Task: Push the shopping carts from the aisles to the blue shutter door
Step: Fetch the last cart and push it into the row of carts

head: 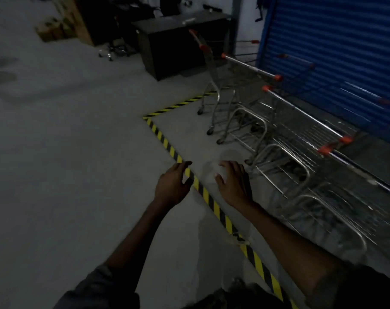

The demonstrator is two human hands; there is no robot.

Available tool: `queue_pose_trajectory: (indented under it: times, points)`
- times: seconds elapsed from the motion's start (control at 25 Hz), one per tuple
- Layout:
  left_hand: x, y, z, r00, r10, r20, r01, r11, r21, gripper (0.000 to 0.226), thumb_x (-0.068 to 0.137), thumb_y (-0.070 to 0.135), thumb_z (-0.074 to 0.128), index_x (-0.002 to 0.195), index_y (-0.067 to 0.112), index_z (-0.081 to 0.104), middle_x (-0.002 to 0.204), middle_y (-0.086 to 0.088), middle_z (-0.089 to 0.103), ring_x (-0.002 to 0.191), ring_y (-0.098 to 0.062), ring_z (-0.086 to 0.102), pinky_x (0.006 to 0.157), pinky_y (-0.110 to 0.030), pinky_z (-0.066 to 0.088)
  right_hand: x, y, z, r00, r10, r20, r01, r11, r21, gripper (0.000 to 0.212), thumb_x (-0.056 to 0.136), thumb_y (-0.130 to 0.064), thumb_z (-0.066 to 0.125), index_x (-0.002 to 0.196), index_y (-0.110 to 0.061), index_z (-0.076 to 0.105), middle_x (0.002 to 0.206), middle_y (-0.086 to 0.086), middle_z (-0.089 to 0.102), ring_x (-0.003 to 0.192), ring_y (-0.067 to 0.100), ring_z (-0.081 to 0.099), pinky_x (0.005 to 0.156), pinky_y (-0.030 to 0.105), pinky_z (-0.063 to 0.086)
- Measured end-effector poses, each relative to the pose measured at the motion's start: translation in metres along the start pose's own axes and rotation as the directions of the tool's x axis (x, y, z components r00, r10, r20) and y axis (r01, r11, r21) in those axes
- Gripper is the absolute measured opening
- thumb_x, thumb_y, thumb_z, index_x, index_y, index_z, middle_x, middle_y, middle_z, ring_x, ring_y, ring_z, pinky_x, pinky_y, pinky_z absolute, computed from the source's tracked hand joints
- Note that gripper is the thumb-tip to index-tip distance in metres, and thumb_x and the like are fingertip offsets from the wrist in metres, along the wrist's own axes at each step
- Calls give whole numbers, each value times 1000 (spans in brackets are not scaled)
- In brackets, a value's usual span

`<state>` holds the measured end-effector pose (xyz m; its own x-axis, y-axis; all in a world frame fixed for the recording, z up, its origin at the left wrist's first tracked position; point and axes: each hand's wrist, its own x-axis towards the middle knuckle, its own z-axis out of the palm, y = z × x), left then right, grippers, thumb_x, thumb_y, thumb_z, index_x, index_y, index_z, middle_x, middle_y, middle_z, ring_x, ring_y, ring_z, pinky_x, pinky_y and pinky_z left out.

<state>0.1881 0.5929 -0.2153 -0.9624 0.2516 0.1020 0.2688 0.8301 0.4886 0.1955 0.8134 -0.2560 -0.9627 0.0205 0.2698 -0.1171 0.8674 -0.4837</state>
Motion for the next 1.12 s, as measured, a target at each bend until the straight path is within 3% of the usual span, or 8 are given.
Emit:
queue_pose_trajectory:
  times: [0.44, 0.68, 1.12]
  points:
    - [20, -54, -23, 966, -231, -116, 240, 968, 69, 52, 102, 40, 58, 150, 25, 44, 146, -3, 52, 120, -27, 60, 91, -45, 52, 77, -41, 49, 974, -144, 176, 134, 989, 66, 35, 106, -38, 52, 136, -21, 51, 137, 4, 52, 126, 30, 44, 100, 47, 41]
    - [40, -55, -27, 930, -316, -188, 331, 942, 53, 52, 101, 40, 59, 149, 26, 44, 147, -3, 51, 124, -27, 57, 96, -48, 51, 115, -44, 53, 958, -218, 188, 199, 974, 112, 35, 105, -37, 53, 135, -20, 52, 136, 4, 53, 125, 29, 43, 101, 46, 41]
    - [-41, -113, -68, 826, -460, -324, 492, 871, 17, 53, 99, 39, 61, 149, 26, 46, 148, -1, 51, 127, -24, 57, 97, -44, 47, 90, -140, 101, 885, -411, 216, 356, 899, 254, 31, 104, -36, 55, 130, -19, 54, 128, 3, 55, 119, 27, 46, 96, 44, 44]
